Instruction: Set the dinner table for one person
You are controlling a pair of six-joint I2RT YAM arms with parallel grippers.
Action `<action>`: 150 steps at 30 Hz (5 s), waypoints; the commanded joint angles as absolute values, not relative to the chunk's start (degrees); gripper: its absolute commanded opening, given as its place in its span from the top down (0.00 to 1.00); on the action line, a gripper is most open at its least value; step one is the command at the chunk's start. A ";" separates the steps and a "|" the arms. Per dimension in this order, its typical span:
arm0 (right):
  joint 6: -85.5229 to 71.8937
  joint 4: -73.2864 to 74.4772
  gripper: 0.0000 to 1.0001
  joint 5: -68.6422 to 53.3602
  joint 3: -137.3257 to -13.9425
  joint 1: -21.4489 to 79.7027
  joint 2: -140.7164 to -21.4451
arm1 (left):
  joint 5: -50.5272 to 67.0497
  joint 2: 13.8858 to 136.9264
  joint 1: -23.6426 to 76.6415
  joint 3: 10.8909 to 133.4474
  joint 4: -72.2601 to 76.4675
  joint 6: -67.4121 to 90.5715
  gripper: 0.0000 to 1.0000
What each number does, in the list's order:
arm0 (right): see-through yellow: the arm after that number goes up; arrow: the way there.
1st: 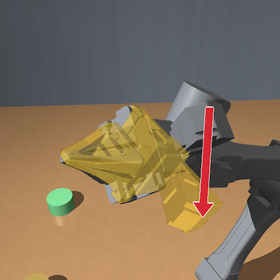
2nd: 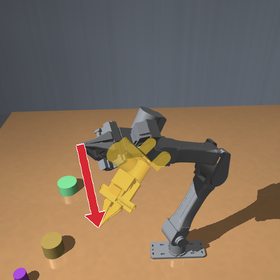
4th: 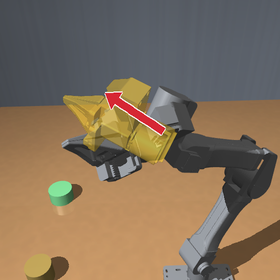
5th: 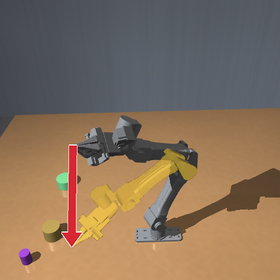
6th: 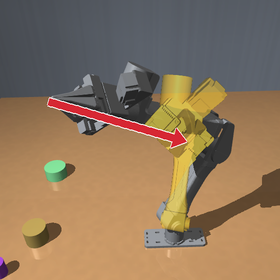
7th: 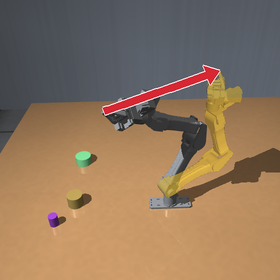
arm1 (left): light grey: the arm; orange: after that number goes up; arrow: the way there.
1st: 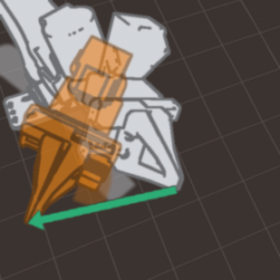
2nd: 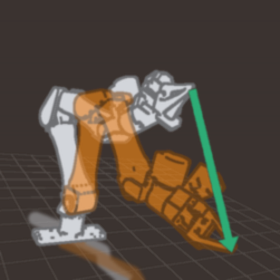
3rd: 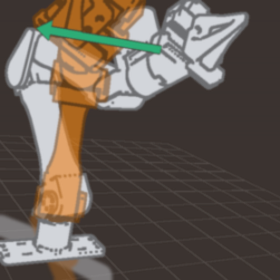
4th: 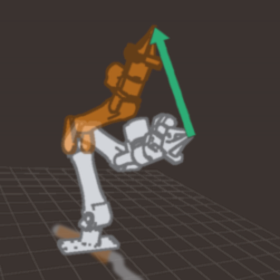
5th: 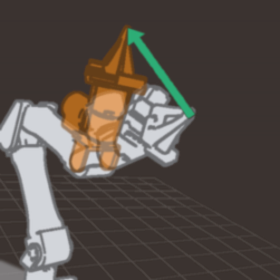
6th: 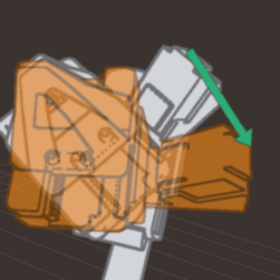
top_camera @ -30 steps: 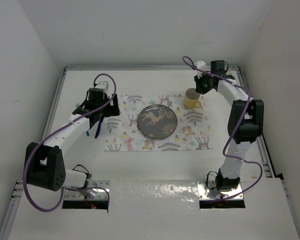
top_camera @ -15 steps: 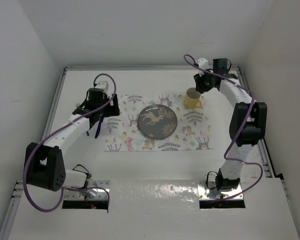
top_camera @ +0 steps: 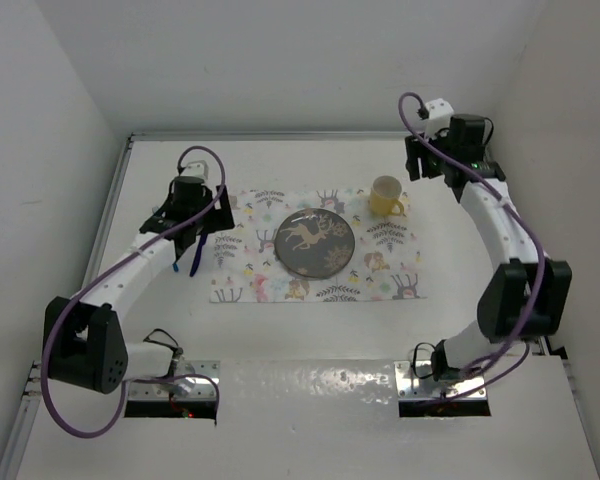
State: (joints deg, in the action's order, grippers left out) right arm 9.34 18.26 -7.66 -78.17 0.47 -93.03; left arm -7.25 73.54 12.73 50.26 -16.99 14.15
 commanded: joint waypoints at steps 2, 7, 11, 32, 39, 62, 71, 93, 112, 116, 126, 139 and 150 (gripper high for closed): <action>-4.89 15.99 0.35 -1.41 -69.98 0.18 -81.14 | -13.79 71.63 11.96 53.00 -19.59 16.96 0.21; -12.03 20.11 0.35 -1.05 -62.42 0.26 -72.43 | -14.15 75.05 8.97 52.83 -21.71 17.31 0.30; -16.95 20.48 0.36 -1.41 -57.76 0.61 -67.08 | -13.27 76.99 6.16 51.33 -21.63 17.05 0.32; -20.83 21.35 0.38 -3.95 -48.43 4.66 -59.06 | -13.01 105.62 -13.36 64.06 -16.61 18.46 0.56; -20.48 21.36 0.38 -4.31 -47.37 4.66 -57.92 | -10.11 112.32 -15.11 66.97 -15.12 17.49 0.68; -20.92 19.86 0.40 -6.06 -46.15 4.66 -57.75 | -12.48 98.27 -4.94 75.85 -32.15 16.61 1.00; -20.83 19.69 0.41 -5.80 -45.26 4.66 -56.16 | -9.85 93.25 8.23 73.13 -33.67 22.05 1.00; -20.48 19.42 0.41 -5.01 -43.16 4.66 -54.67 | -14.68 107.14 22.76 70.76 -20.48 27.69 1.00; -20.83 19.69 0.40 -5.19 -43.07 4.66 -55.20 | -16.44 109.51 22.68 68.73 -19.86 25.75 0.87; -20.83 20.13 0.39 -5.18 -43.24 4.66 -55.19 | -16.87 108.99 22.68 68.55 -20.56 25.84 0.76; -20.65 22.50 0.39 -3.86 -43.86 4.66 -53.62 | -15.30 96.00 16.19 67.95 -24.26 19.52 0.61; -21.01 23.64 0.38 -5.36 -41.84 4.66 -49.84 | -13.18 94.48 7.47 58.37 -26.54 13.62 0.49; -21.01 23.38 0.38 -6.24 -39.38 4.66 -47.46 | -11.95 94.75 5.10 53.44 -26.89 12.66 0.49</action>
